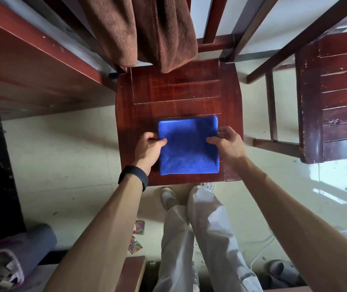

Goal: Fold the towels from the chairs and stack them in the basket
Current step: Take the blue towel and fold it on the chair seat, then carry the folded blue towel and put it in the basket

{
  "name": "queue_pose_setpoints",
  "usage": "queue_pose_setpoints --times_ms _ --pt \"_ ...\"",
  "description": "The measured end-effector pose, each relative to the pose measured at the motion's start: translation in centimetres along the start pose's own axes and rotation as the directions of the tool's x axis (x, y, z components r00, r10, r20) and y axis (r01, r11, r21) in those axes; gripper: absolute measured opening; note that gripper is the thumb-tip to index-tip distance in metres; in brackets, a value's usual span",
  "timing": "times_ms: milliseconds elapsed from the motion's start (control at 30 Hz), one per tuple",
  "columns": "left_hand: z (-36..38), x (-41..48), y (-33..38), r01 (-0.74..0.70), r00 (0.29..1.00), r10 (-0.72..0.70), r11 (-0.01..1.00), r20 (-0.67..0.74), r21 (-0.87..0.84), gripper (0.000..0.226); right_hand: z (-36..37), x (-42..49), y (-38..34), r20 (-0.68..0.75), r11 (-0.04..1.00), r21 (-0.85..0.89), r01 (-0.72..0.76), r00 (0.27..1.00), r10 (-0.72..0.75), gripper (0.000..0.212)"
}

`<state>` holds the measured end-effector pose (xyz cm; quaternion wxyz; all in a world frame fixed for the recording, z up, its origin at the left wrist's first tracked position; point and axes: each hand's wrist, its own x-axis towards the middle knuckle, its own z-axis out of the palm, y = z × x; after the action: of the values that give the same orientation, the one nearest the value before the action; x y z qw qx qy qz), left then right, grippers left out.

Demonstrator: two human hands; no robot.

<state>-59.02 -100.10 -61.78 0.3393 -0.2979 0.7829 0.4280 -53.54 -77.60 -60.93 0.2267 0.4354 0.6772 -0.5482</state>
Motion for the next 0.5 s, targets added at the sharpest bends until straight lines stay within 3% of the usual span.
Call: queue_pose_setpoints --times_ms 200,300,500 --pt "-0.5 -1.0 -0.2 -0.004 0.994 0.017 0.993 0.106 -0.119 0.033 -0.7 -0.8 0.8 0.080 0.978 0.188 -0.092 0.994 0.078 0.046" --pt "-0.7 -1.5 -0.2 -0.029 0.992 0.049 0.985 0.115 -0.171 0.028 -1.6 -1.3 1.0 0.201 0.955 0.262 -0.141 0.976 0.089 0.036" --pt "-1.8 -5.7 1.9 -0.024 0.985 0.070 0.961 0.159 -0.275 0.030 -5.7 -5.1 -0.7 0.276 0.907 0.402 -0.126 0.961 0.011 0.019"
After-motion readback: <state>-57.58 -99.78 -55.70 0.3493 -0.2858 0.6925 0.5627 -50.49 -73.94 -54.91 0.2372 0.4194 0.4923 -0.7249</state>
